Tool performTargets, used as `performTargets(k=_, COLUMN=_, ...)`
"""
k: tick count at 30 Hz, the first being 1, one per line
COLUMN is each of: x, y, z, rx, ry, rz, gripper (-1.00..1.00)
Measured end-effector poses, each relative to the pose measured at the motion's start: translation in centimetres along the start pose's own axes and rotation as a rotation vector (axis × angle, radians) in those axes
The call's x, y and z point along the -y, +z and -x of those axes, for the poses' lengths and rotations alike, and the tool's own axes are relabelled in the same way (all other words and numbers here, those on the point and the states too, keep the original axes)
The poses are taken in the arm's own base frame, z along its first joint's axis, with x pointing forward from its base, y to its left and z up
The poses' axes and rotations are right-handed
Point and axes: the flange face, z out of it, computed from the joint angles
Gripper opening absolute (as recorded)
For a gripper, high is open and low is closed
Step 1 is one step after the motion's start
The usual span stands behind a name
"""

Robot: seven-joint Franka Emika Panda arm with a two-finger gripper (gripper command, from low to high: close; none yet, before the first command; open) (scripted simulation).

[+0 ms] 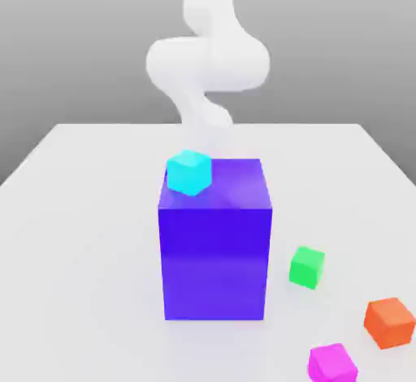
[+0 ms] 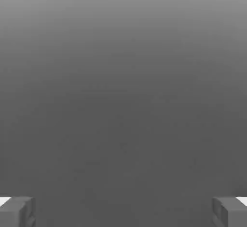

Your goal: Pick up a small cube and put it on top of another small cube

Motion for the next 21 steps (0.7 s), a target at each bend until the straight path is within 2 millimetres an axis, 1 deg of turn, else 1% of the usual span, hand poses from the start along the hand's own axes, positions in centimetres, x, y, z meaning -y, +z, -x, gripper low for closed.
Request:
performTargets(k=3, x=1.2, y=5.6, z=1.2, rx=0.049, ry=-0.024, rz=0.064, gripper=0.0)
performTargets(k=6, x=1.8, y=11.0, z=2.8, rx=0.099, ry=-0.048, rz=0.121, gripper=0.0)
performTargets(k=11, x=2.1, y=19.6, z=6.5, rx=0.188, ry=-0.09, rz=0.208, gripper=0.0)
performTargets(k=16, x=1.2, y=27.6, z=11.3, rx=0.286, ry=-0.131, rz=0.285, gripper=0.0)
performTargets(k=21, x=-0.4, y=34.6, z=17.6, rx=0.393, ry=-0.177, rz=0.35, gripper=0.0)
